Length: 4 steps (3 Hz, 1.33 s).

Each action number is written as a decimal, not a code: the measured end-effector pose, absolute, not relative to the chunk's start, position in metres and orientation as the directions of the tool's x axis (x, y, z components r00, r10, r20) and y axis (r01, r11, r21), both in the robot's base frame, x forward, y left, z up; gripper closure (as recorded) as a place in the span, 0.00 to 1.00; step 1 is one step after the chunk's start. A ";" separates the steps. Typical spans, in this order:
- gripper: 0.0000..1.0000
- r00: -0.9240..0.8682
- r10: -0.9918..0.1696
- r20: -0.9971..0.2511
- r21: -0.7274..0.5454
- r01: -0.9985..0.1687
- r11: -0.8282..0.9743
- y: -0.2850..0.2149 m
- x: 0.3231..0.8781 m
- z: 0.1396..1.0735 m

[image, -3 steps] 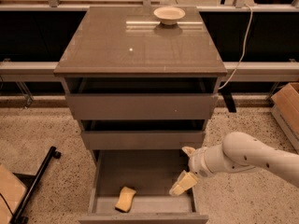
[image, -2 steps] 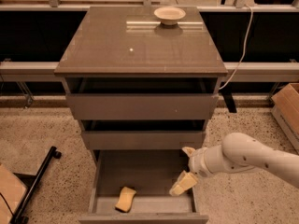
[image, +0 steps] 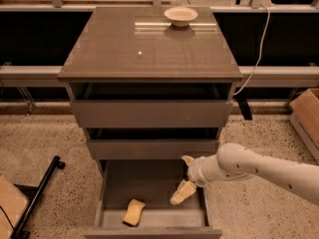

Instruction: Pick sponge from bottom drawer and place on counter

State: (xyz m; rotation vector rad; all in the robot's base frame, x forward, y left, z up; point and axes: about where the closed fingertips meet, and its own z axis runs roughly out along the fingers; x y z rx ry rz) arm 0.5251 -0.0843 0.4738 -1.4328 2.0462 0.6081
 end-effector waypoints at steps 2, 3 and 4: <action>0.00 -0.245 -0.628 -0.739 0.102 -0.962 0.254 -0.057 0.558 0.374; 0.00 -0.244 -0.628 -0.739 0.102 -0.962 0.254 -0.057 0.558 0.374; 0.00 -0.253 -0.602 -0.757 0.128 -0.962 0.243 -0.031 0.563 0.352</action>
Offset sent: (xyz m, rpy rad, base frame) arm 0.0463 0.0328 -0.1433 0.1657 0.0237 0.1037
